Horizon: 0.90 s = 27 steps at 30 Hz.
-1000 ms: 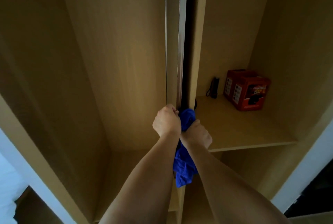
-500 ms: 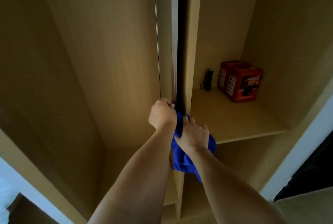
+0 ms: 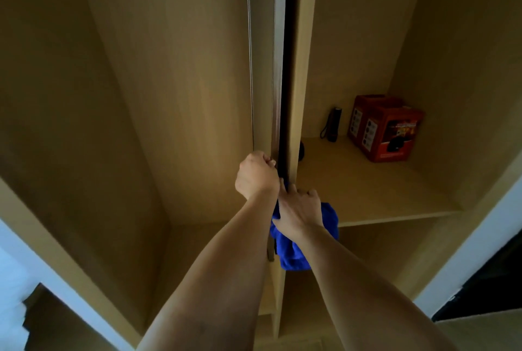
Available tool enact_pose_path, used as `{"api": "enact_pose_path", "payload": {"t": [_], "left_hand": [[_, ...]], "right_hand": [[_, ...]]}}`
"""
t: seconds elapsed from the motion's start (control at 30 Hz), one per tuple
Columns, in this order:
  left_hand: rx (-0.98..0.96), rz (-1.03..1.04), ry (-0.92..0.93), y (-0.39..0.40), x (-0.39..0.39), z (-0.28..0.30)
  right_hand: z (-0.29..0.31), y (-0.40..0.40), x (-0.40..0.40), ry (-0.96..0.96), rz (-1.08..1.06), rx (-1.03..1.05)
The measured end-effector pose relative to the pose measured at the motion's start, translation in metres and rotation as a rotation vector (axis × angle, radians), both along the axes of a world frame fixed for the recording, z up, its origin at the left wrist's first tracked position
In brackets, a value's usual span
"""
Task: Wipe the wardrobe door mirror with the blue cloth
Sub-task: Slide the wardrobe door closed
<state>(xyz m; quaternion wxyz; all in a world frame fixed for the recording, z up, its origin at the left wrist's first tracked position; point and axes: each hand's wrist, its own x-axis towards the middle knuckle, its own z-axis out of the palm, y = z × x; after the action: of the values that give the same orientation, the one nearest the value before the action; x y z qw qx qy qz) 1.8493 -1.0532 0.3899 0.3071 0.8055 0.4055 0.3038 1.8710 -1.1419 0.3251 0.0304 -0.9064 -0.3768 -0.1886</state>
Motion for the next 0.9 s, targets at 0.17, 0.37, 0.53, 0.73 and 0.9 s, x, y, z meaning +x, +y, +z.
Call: {"api": "enact_pose_path", "payload": {"t": [0.17,0.37,0.53,0.73,0.9], "left_hand": [[-0.1,0.015,-0.015,0.001,-0.018,-0.007],[-0.191,-0.122,0.157,0.003,-0.059,-0.05],[-0.483,-0.012,0.035,0.001,-0.104,-0.078],[-0.476,0.407,-0.006,0.0,-0.178,-0.111],[-0.498,0.657,-0.131,0.009,-0.25,-0.121]], "right_hand": [[-0.002,-0.005,-0.002,0.048,0.047,-0.022],[-0.012,-0.002,-0.023,0.065,0.151,-0.03],[-0.024,0.006,-0.055,0.1,0.345,-0.107],[-0.05,0.022,-0.112,0.16,0.631,-0.131],[-0.067,0.039,-0.169,0.238,0.789,-0.127]]}}
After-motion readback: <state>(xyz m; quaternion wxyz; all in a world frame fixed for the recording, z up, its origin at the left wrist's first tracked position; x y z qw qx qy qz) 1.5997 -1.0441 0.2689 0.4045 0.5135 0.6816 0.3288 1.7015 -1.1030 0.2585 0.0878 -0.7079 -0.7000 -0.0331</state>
